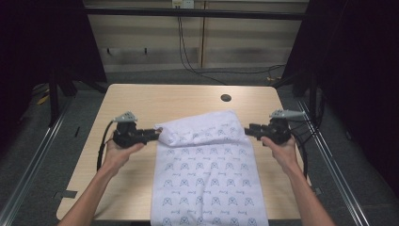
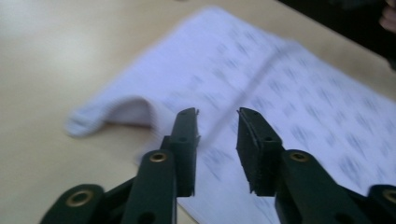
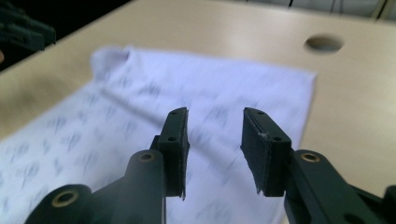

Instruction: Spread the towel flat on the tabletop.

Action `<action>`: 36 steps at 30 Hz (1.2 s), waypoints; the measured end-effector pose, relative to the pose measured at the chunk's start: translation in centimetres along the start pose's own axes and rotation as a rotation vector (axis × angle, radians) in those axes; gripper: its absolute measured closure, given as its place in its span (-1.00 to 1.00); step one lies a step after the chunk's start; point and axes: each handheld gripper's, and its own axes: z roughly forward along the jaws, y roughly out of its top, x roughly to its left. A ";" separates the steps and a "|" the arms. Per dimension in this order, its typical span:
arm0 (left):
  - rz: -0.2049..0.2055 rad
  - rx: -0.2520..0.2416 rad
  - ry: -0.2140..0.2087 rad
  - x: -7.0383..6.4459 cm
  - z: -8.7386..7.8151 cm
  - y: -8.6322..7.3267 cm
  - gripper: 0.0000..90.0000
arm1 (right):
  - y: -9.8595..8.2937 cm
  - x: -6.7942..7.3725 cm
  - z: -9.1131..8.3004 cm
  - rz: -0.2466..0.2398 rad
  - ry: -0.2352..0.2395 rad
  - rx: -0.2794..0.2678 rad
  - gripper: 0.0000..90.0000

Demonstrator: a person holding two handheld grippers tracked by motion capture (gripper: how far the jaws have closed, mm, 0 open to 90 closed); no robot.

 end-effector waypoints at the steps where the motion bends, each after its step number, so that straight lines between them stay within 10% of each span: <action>1: 0.007 0.015 -0.026 -0.7 0.3 -0.8 0.59 | -0.9 0.5 0.1 -0.006 0.014 0.022 0.41; 7: 0.062 0.181 -0.028 -3.3 3.5 -4.3 0.42 | -5.1 2.5 1.9 -0.063 0.040 0.201 0.44; 13: 0.103 0.257 -0.109 -5.4 2.6 -5.8 0.94 | -6.7 2.1 2.4 -0.070 0.004 0.245 0.36; 17: 0.054 0.246 -0.158 -6.0 1.2 -7.1 0.82 | -7.1 2.4 2.4 -0.086 -0.003 0.244 0.38; 22: 0.012 0.199 -0.063 -5.1 0.8 -6.9 0.50 | -7.5 3.3 2.0 -0.133 -0.037 0.257 0.94; 26: -0.006 0.180 -0.051 -4.1 1.4 -6.7 0.52 | -8.2 3.1 0.7 -0.108 -0.033 0.264 0.98; 31: 0.046 0.176 -0.067 -5.2 2.3 -6.5 0.38 | -9.8 3.8 -1.9 -0.054 -0.047 0.277 0.98; 36: 0.070 0.225 -0.131 -6.1 1.9 -6.8 0.72 | -11.2 5.0 -4.1 -0.034 -0.015 0.293 0.83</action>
